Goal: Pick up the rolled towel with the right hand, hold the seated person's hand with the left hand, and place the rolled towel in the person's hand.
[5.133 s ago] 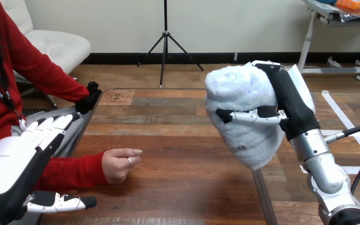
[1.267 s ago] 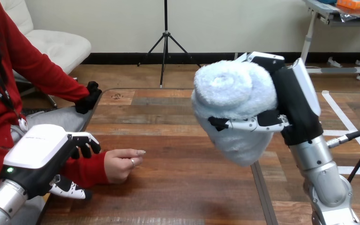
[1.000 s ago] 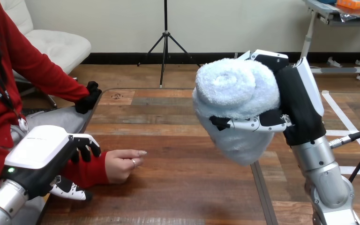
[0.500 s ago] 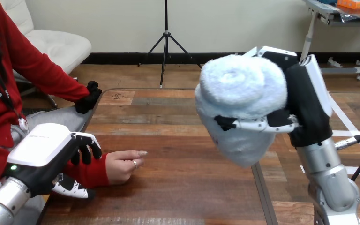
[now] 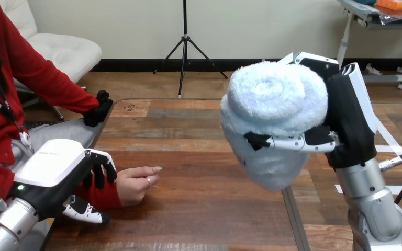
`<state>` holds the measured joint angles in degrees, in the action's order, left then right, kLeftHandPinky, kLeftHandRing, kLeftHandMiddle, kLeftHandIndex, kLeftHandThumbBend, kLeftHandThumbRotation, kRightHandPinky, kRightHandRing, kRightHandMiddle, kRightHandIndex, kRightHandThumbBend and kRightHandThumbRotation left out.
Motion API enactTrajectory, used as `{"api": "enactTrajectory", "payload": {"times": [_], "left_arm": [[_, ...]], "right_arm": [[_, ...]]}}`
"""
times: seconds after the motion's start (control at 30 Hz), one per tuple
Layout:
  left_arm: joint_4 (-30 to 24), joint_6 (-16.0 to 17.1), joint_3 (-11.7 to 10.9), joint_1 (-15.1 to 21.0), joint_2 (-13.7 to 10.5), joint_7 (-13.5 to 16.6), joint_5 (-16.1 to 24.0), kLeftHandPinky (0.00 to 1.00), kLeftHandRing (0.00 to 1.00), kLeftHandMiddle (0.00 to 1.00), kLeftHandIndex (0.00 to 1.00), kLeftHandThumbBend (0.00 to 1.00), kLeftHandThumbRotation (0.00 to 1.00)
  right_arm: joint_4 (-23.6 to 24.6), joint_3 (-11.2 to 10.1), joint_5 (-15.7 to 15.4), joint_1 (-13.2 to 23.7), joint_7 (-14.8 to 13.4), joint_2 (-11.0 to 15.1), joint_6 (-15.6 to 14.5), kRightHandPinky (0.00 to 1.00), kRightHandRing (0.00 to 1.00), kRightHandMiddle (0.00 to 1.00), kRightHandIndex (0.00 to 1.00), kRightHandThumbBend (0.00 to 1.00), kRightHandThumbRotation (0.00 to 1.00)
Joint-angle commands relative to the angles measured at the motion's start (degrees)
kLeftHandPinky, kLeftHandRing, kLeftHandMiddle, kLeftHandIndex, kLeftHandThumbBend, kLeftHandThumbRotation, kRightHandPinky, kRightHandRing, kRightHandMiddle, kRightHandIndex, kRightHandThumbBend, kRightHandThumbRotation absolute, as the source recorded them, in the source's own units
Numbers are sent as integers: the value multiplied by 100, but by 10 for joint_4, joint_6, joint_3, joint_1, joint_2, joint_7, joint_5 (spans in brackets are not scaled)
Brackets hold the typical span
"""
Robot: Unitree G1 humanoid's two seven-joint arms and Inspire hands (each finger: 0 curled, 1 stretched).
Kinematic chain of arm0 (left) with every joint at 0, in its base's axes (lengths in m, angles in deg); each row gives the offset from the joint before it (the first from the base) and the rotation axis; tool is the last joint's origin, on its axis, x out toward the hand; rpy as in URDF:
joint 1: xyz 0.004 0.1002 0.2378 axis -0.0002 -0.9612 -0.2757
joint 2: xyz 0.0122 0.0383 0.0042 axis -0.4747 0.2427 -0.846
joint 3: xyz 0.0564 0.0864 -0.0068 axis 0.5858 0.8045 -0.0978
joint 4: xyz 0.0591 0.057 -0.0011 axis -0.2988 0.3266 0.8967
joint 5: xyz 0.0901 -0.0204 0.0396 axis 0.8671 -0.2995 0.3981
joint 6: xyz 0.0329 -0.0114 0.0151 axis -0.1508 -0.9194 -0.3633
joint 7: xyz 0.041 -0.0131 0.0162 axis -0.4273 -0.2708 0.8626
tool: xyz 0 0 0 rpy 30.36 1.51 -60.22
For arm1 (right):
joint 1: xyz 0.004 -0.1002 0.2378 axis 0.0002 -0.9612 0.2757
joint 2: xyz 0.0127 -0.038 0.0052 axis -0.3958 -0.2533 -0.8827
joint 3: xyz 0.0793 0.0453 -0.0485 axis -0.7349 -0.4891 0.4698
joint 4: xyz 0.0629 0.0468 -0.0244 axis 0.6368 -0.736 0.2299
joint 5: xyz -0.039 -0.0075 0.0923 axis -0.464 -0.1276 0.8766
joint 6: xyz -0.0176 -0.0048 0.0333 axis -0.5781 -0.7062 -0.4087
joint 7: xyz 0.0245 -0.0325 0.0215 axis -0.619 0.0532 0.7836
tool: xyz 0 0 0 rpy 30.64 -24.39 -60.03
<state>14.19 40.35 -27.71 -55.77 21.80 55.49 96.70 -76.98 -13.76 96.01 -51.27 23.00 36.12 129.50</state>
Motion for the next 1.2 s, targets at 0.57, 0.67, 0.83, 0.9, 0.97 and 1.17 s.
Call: {"api": "enactTrajectory", "payload": {"times": [0.57,0.67,0.83,0.9,0.97,1.17], "left_arm": [[-3,4,13,44,4,27,-11,48,48,52,55,100,0],[-7,-1,14,43,5,29,-9,50,51,55,57,100,0],[-15,-11,13,41,7,31,-7,53,56,59,61,100,1],[-20,-16,12,39,8,30,-8,55,58,61,63,100,2],[-22,-20,13,38,8,35,-3,56,60,63,65,100,4],[-30,-40,15,35,7,32,2,60,66,68,70,100,7]], "right_arm": [[131,-19,16,-19,-3,-9,-49,4,6,10,8,56,0],[137,-17,24,-20,2,-8,-58,4,6,10,8,56,0],[138,-21,20,-19,0,-9,-61,4,6,9,7,56,0],[135,-22,18,-18,1,-9,-58,4,6,10,8,56,0],[136,-24,15,-18,-2,-9,-60,4,6,10,8,56,0],[134,-27,10,-16,-3,-9,-58,4,6,10,8,57,0]]}}
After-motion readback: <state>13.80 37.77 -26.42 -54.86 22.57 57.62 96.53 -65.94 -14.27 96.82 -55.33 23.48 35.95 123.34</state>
